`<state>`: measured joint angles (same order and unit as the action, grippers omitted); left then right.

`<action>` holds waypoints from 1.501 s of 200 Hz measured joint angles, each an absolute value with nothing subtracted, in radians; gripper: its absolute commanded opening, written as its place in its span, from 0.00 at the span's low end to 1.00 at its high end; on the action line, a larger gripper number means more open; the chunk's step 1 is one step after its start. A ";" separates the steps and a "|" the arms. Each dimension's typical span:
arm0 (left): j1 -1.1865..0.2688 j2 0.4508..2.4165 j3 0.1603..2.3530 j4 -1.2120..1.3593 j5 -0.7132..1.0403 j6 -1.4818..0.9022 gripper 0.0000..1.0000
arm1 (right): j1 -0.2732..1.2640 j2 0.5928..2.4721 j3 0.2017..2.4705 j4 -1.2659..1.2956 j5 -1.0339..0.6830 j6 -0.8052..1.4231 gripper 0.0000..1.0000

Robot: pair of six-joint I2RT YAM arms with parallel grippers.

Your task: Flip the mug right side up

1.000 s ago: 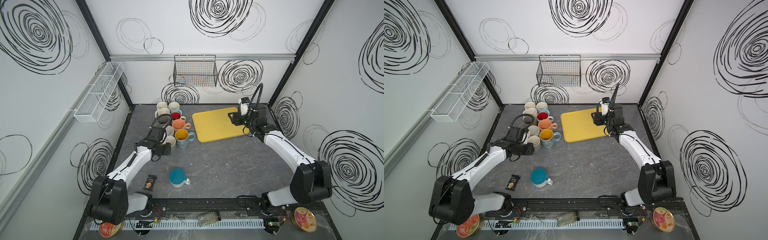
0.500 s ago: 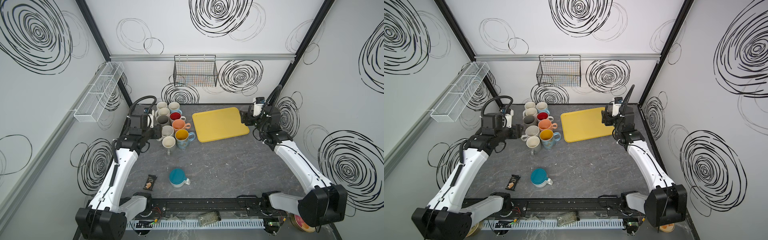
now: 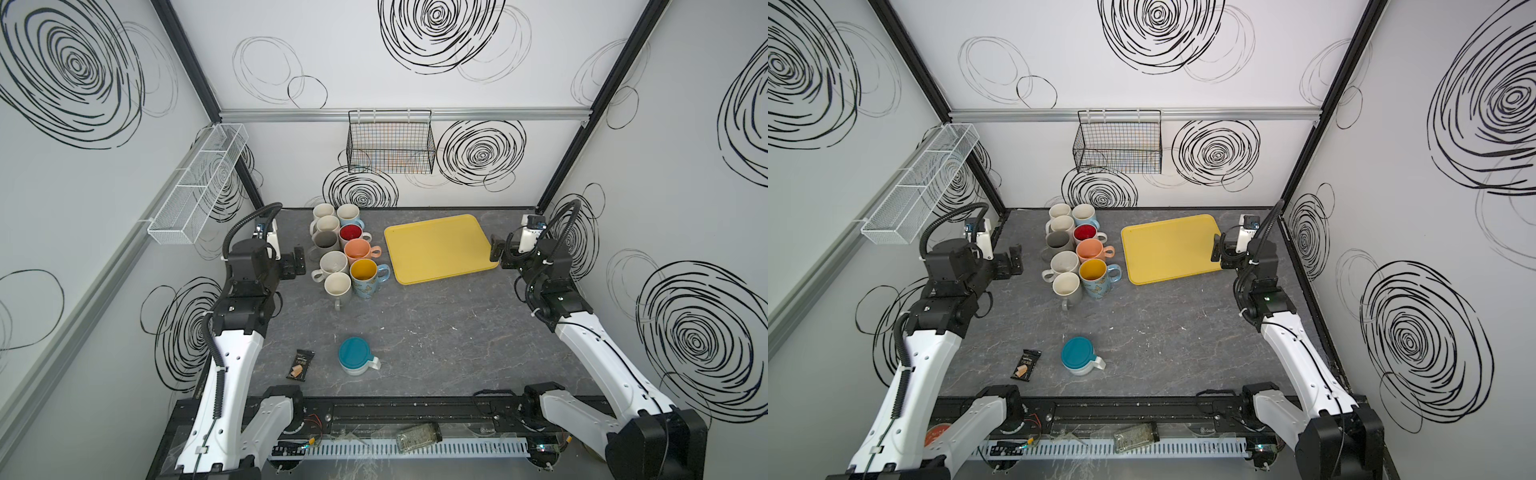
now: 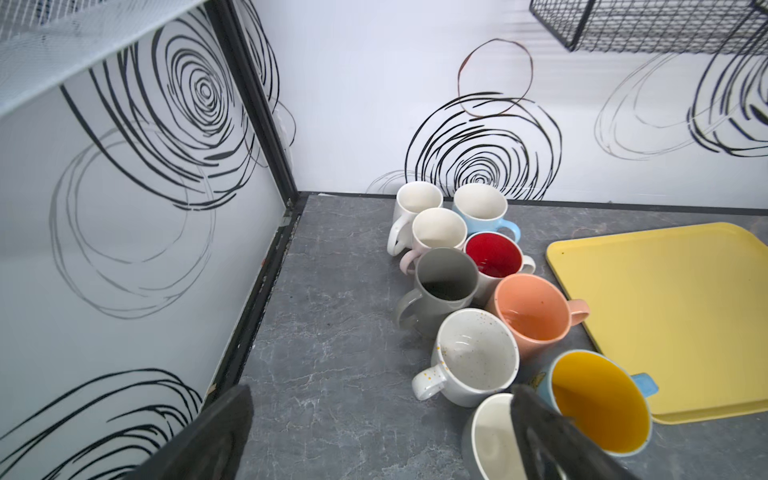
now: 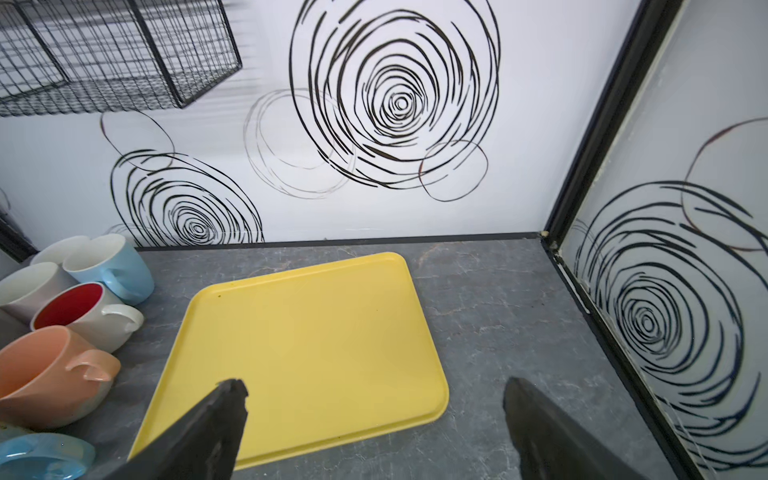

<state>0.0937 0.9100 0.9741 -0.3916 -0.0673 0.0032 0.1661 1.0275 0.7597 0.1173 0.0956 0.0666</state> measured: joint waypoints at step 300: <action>-0.029 1.208 0.280 0.714 -0.340 -0.095 0.99 | -0.056 1.429 0.205 1.025 -0.025 0.065 1.00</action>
<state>-0.0292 1.2083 0.2802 0.7136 -0.3397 -0.0948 -0.0559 1.4292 0.2054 1.0248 -0.0250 0.0654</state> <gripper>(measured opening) 0.992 0.995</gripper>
